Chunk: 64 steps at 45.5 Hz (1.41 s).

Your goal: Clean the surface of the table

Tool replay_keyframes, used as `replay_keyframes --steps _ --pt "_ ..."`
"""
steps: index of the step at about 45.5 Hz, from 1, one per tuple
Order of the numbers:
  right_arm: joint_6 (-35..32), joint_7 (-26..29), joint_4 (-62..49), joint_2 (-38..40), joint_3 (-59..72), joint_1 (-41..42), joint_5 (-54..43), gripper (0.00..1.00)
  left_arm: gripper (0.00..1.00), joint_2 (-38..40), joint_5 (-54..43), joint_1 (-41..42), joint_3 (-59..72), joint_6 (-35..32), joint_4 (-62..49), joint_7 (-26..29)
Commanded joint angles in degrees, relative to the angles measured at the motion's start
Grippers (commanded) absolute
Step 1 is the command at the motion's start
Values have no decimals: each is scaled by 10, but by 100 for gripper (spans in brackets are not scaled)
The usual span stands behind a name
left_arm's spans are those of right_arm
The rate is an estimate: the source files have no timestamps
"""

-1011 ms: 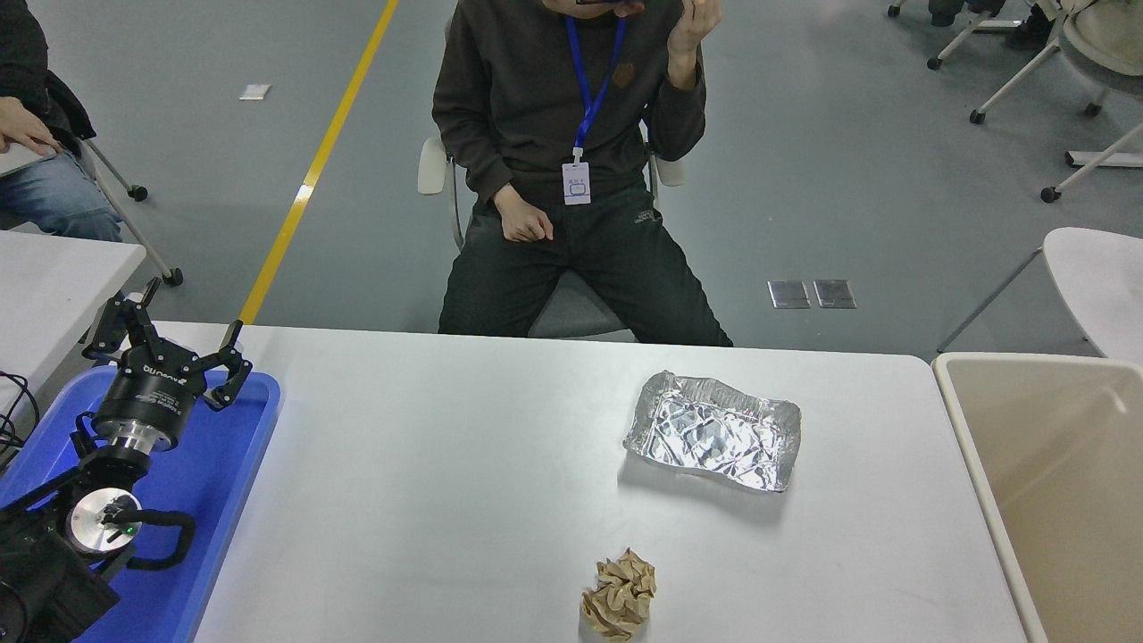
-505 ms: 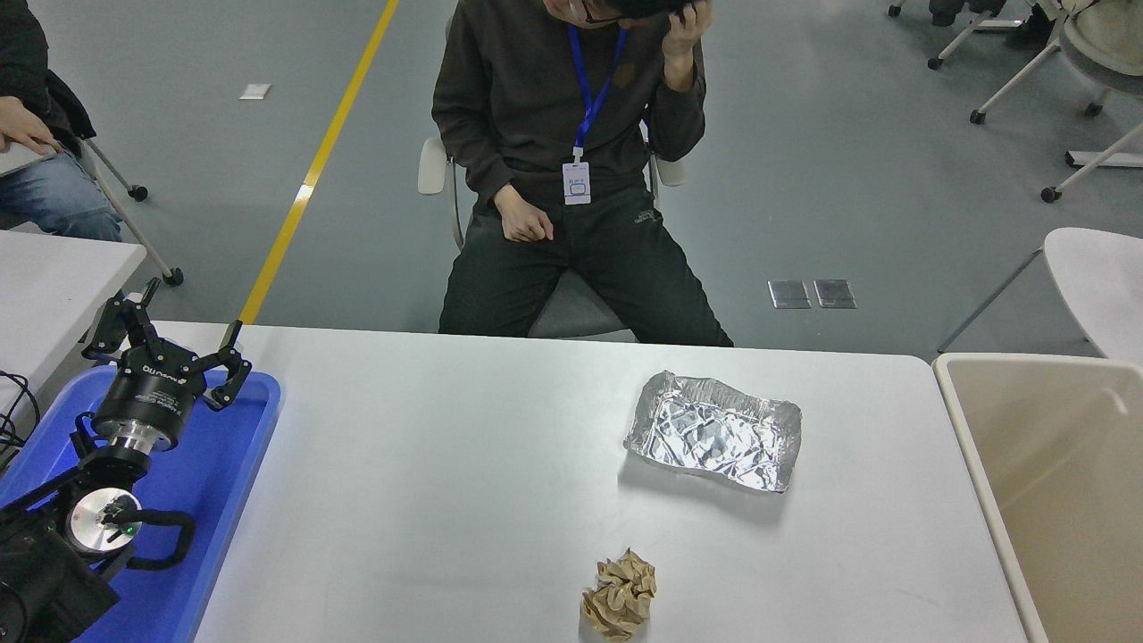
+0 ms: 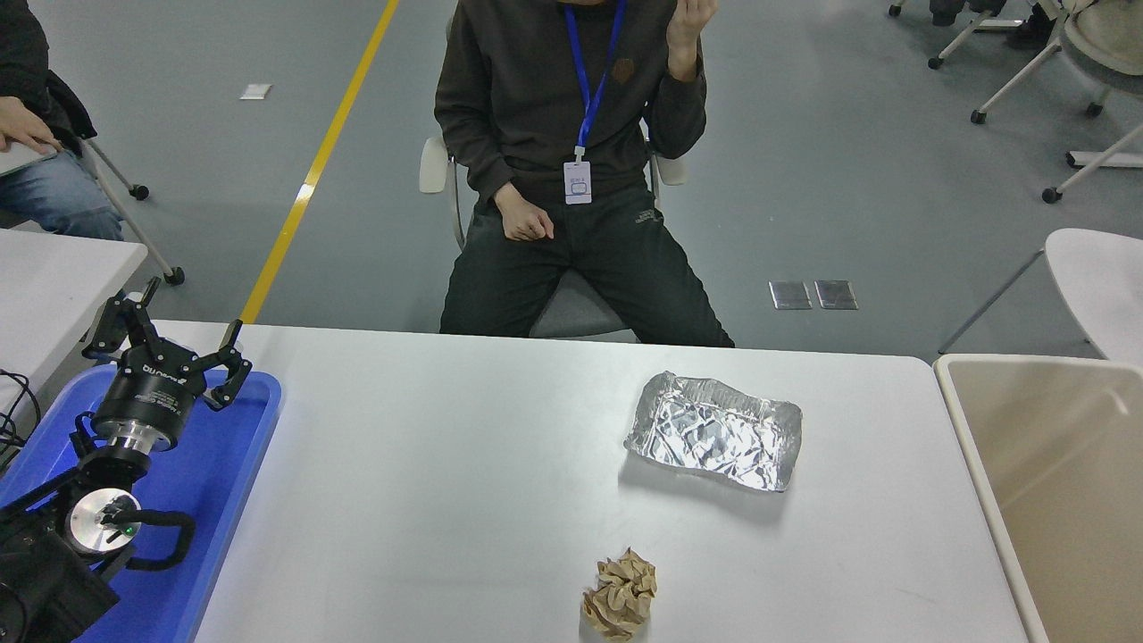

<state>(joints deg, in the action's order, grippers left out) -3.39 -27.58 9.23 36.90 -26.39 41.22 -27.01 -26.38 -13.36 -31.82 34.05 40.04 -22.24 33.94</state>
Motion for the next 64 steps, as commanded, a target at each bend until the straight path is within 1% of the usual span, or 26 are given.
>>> replay_keyframes --steps 1,4,6,12,14,16,19,27,31,37,43,46,53,60,64 --pt "-43 4 116 18 -214 -49 4 99 100 0 0 0 0 0 0 0" --pt "-69 9 150 22 -237 -66 9 99 100 0 0 0 0 0 0 0" --pt "-87 25 164 23 -248 -74 35 99 100 0 0 0 0 0 0 0" --pt "-137 113 174 22 -259 -81 193 99 100 0 0 0 0 0 0 0" --pt "-145 128 174 20 -258 -81 230 99 100 0 0 0 0 0 0 0" --pt "-153 132 177 19 -258 -81 253 99 100 0 0 0 0 0 0 1" --pt "-163 132 192 18 -259 -84 264 99 100 0 0 0 0 0 0 0" --pt "-184 132 300 17 -278 -126 266 99 100 0 0 0 0 0 0 0" --pt "-200 127 322 -2 -284 -135 266 99 100 0 0 0 0 0 0 0" --pt "-201 112 314 -60 -287 -129 263 99 100 0 0 0 0 0 0 0" --pt "-199 58 309 -104 -285 -125 261 99 100 0 0 0 1 0 0 0" --pt "-199 43 308 -127 -283 -120 255 99 100 0 0 0 1 0 0 0" --pt "-199 30 288 -147 -278 -117 254 99 100 0 0 0 1 0 0 1" --pt "-200 27 242 -166 -267 -97 254 99 100 0 0 0 1 0 0 0" --pt "-200 26 236 -170 -263 -91 254 99 100 0 0 0 1 0 0 0"
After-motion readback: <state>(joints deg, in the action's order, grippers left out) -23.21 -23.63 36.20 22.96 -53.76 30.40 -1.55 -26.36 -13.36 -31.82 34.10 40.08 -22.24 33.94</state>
